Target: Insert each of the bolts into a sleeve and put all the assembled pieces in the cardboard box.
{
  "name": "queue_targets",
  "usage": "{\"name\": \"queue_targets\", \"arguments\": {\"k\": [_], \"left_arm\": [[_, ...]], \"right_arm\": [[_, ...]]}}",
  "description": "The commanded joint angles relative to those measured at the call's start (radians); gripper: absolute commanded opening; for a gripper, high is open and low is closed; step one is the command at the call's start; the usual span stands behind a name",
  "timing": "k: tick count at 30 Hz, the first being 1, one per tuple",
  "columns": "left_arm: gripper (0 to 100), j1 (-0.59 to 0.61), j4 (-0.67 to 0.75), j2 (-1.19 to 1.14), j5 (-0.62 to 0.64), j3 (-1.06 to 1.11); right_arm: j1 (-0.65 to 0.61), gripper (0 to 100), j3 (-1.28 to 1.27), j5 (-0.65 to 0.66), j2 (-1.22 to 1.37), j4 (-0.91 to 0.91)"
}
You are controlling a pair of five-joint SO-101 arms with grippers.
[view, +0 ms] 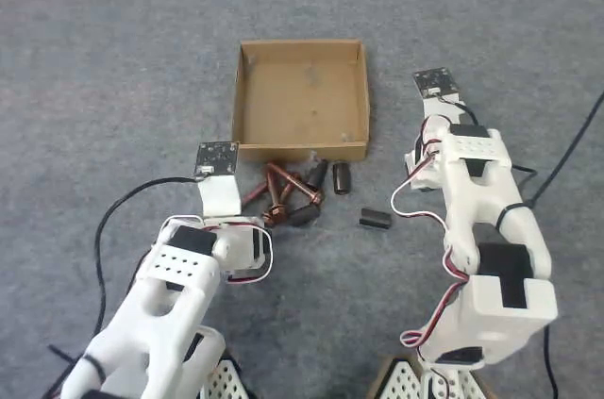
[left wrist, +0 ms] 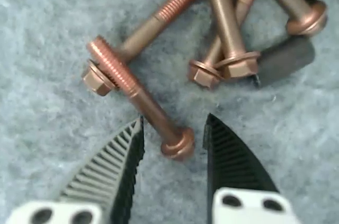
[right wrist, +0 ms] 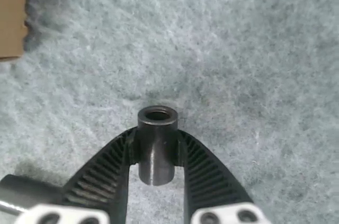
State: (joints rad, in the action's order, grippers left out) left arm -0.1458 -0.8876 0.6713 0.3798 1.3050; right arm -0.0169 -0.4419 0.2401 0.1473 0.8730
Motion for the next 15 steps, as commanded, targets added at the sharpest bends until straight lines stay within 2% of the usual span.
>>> {"name": "queue_targets", "arguments": {"k": [1,4,15], "left_arm": [[10,0.003,0.023,0.031,0.018,-0.012],[1,0.003,0.044,0.029,0.037,-0.012],[9,0.005,0.023,0.029,0.058,-0.005]], "right_arm": [[-0.013,0.6,0.006,0.014,-0.007,-0.015],[-0.013,0.6,0.006,0.014,-0.007,-0.015],[-0.008,0.6,0.005,0.015,-0.007,-0.007]]}}
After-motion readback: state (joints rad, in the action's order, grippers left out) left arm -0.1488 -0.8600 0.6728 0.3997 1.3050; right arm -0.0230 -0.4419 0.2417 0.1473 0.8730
